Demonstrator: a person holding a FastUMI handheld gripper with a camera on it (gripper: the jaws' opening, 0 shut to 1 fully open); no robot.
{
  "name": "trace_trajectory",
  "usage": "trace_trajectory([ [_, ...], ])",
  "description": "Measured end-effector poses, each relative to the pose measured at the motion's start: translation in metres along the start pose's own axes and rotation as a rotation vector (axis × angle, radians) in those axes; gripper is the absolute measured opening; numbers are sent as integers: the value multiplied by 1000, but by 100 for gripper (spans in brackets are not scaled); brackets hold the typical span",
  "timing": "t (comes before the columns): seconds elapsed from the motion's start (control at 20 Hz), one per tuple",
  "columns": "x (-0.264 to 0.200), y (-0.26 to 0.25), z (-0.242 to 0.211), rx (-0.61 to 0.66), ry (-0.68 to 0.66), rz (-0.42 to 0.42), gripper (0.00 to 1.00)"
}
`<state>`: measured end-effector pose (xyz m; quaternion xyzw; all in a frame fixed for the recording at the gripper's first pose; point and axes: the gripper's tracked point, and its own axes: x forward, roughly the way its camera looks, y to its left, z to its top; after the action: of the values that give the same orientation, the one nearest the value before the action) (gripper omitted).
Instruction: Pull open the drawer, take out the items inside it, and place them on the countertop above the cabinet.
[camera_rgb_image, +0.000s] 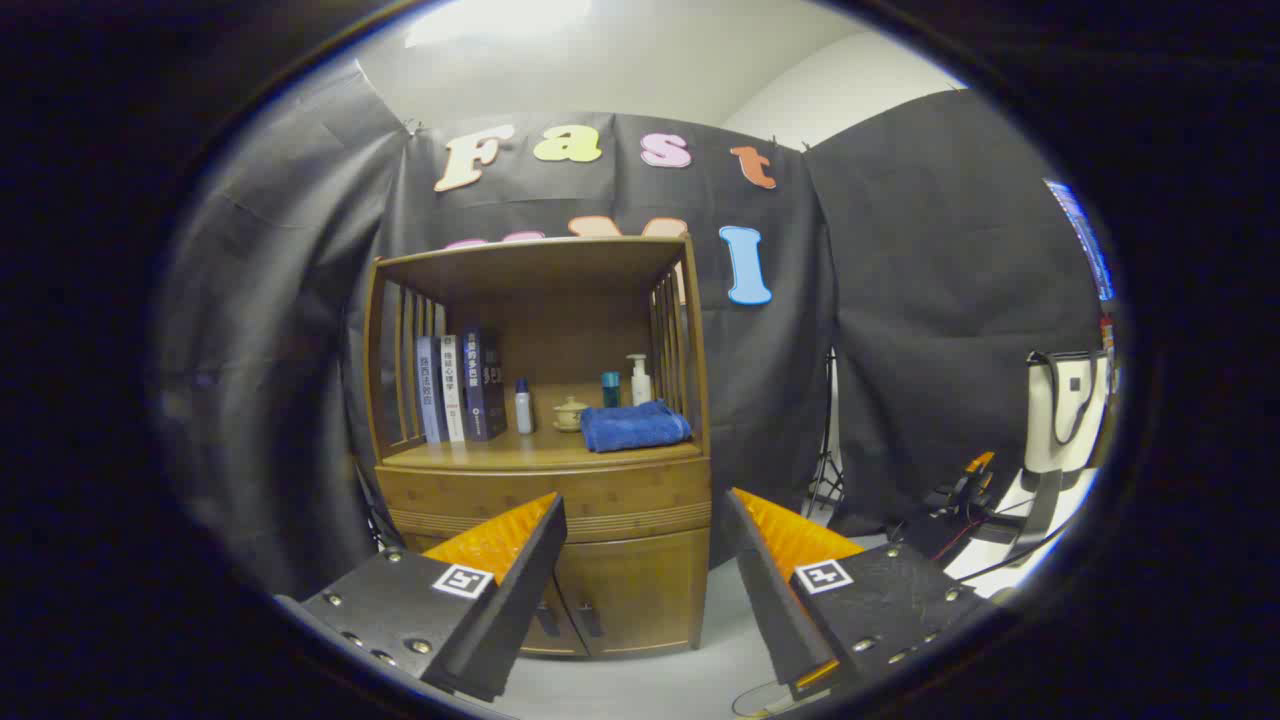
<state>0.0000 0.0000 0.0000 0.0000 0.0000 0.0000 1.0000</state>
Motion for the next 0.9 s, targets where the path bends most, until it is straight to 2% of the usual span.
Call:
trace_trajectory([
  [0.6, 8, 1, 16, -3, -77, -56, 94],
  [0.9, 45, 4, 12, -77, -69, -153, 94],
])
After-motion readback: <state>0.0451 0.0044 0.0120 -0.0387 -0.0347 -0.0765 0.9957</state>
